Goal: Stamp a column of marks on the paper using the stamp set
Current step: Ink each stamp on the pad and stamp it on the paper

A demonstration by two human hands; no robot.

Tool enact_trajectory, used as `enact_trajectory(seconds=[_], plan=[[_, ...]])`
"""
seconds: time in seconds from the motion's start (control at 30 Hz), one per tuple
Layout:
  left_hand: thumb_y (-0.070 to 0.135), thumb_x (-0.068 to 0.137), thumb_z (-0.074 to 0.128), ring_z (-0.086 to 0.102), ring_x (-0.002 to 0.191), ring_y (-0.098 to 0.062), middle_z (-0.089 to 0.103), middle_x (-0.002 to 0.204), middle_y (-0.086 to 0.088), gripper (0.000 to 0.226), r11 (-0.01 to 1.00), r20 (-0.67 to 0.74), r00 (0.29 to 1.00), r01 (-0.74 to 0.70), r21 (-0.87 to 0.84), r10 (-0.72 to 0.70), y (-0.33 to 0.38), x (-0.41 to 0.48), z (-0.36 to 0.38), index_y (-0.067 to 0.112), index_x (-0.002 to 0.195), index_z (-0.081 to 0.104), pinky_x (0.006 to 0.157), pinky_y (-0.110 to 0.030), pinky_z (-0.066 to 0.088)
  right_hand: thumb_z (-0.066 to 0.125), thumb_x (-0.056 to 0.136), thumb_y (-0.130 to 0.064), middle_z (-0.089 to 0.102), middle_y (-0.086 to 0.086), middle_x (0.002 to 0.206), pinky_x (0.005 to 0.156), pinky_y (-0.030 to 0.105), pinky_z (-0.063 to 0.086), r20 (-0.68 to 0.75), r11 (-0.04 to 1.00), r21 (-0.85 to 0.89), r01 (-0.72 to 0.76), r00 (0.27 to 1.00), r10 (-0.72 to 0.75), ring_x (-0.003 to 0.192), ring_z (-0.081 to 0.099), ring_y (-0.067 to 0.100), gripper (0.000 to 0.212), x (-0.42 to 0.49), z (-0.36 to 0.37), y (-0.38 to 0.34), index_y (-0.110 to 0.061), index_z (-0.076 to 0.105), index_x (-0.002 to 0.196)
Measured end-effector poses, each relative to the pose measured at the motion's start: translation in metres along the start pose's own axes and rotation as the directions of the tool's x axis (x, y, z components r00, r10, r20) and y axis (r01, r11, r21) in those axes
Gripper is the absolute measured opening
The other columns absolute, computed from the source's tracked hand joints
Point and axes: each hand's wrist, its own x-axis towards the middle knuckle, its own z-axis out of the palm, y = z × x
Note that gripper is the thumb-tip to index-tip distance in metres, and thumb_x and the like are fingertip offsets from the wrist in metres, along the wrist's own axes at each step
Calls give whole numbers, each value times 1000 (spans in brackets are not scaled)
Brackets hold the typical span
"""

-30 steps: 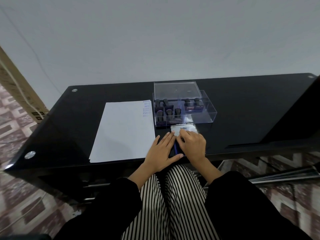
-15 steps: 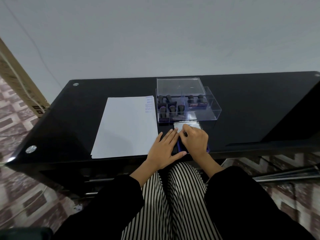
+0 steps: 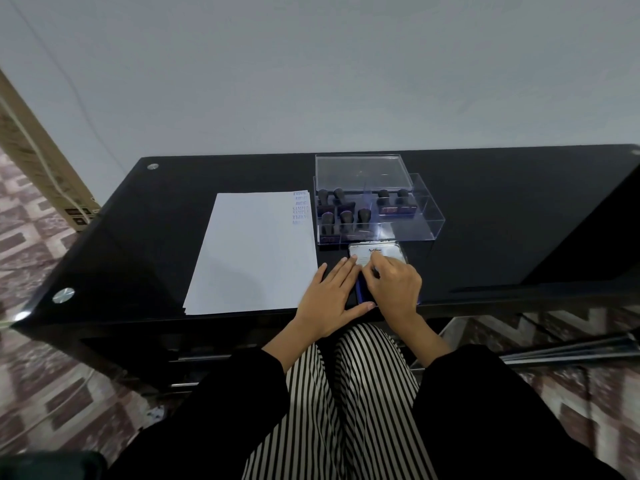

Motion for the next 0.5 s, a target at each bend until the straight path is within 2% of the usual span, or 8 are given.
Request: enact_trajectory(seconds=[0.3,0.5], plan=[[74,74,-3,-3,146,-11,-3,159,0,97,1000,1,1000,2,25,-2,0,0,2,15,150,0,119,-38,-2,49,80,-18,40,-4,37,37,18,23,11,1000,-9,-22,1000,22,31,34,10,31,-1,-1,-1,-14,46,49],[74,76,1,-2,146,-12,-4,158,-1,94,1000,-11,1000,-1,5,1,0,0,2,16,150,-1,120,-39,0,79,60,-6,42,-2,34,40,16,19,151,995,-26,-94,984,96,28,37,14,35,7,9,-2,-12,47,48]])
